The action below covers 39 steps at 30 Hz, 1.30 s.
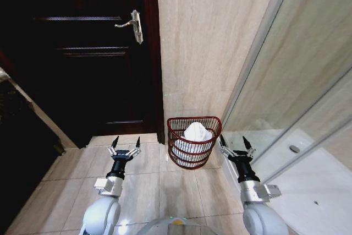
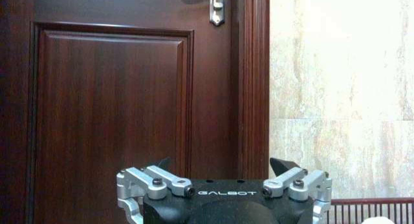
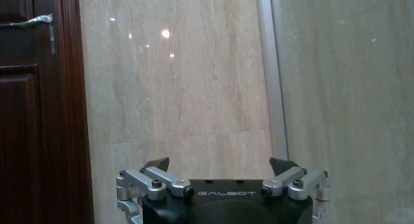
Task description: Discard the used towel into the hamper.
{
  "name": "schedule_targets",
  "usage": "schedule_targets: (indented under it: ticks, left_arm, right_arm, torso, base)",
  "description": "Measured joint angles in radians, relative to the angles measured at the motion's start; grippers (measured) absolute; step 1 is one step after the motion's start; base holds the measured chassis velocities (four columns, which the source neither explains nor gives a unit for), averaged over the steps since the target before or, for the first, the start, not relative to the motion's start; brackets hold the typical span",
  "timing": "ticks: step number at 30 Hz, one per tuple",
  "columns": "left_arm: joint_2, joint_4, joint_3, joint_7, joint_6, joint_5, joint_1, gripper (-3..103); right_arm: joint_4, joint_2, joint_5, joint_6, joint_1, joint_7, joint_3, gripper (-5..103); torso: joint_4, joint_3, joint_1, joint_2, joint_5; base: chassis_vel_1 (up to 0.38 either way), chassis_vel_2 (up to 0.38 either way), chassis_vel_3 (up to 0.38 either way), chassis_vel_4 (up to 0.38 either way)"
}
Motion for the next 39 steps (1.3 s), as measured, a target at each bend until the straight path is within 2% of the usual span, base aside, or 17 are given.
schedule_targets:
  ticks: [8, 23, 39]
  left_arm:
    - [0.005, 0.010, -0.001, -0.002, -0.001, 0.001, -0.004, 100]
    - [-0.004, -0.001, 0.006, -0.005, -0.005, 0.004, 0.001, 100]
    - [-0.004, -0.015, -0.004, -0.007, -0.008, 0.005, 0.007, 100]
  right_arm:
    - [0.040, 0.001, -0.013, -0.031, -0.008, 0.005, -0.009, 100]
    - [0.057, 0.003, -0.013, -0.029, -0.041, 0.006, -0.007, 100]
    - [0.073, 0.005, -0.014, -0.007, -0.073, 0.000, -0.004, 100]
  torso:
    - [0.0000, 0.000, 0.000, 0.000, 0.0000]
    - [0.0000, 0.000, 0.000, -0.001, 0.0000]
    - [0.0000, -0.026, -0.012, -0.038, 0.0000]
  base:
    - [0.000, 0.000, 0.000, 0.000]
    - [0.000, 0.000, 0.000, 0.000]
    - [0.006, -0.005, -0.003, 0.004]
